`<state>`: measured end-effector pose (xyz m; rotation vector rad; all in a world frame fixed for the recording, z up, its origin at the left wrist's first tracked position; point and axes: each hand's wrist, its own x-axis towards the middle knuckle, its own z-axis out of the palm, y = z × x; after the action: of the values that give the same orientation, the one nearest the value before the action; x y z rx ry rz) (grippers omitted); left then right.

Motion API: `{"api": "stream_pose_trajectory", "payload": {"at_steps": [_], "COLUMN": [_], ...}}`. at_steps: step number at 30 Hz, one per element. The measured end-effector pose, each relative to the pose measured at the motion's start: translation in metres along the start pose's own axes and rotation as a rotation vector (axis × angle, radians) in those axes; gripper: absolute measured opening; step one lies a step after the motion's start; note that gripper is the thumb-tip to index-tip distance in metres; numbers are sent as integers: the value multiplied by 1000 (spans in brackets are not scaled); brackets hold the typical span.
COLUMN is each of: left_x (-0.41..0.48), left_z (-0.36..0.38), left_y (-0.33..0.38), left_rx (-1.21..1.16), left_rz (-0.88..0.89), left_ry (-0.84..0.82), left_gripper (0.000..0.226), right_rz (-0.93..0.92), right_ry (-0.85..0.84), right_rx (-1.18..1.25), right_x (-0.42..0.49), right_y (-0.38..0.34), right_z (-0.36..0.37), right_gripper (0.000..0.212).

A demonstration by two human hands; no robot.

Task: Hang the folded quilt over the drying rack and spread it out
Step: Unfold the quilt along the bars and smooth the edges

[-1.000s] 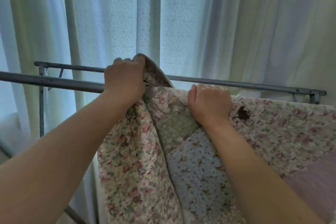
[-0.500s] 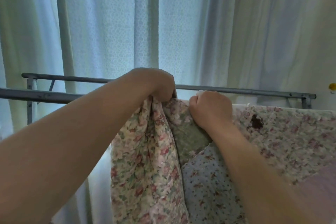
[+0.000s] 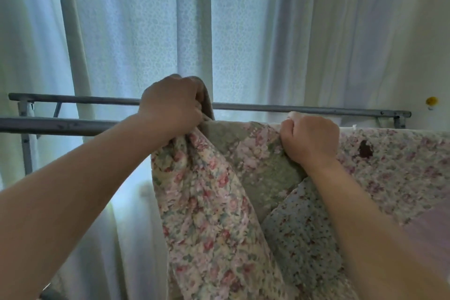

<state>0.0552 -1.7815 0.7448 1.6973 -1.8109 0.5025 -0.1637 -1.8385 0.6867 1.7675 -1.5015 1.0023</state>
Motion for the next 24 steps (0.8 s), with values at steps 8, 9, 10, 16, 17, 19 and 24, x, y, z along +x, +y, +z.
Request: {"api": "stream_pose_trajectory", "payload": {"at_steps": [8,9,10,16,17,19,24], "left_x": [-28,-29,-30,-34,-29,-12,24], "left_z": [25,26,27,11,5,-5,-13], "left_y": [3,3,1,-6,-1,9,25], "left_rx": [138,138,137,206,157,122,285], "left_rz": [140,160,175,158,121,76,207], "left_ry": [317,337,363,248,158,6,-287], "left_gripper": [17,15,14,26,27,25,18], "right_rz": [-26,-52,-65,-90,-93,-85,-77], "right_ry": [-146,-157,-164,-10,23,77,149], "right_rx": [203,210,208,111,104,115,93], "right_x": [14,14,13,4,3,2,0], "right_y": [-57,-71,-82,-89,-90,-91,-87], "right_z": [-19,-17,-13,0,1,3,9], "right_gripper": [33,33,33,45,47,44,43]}}
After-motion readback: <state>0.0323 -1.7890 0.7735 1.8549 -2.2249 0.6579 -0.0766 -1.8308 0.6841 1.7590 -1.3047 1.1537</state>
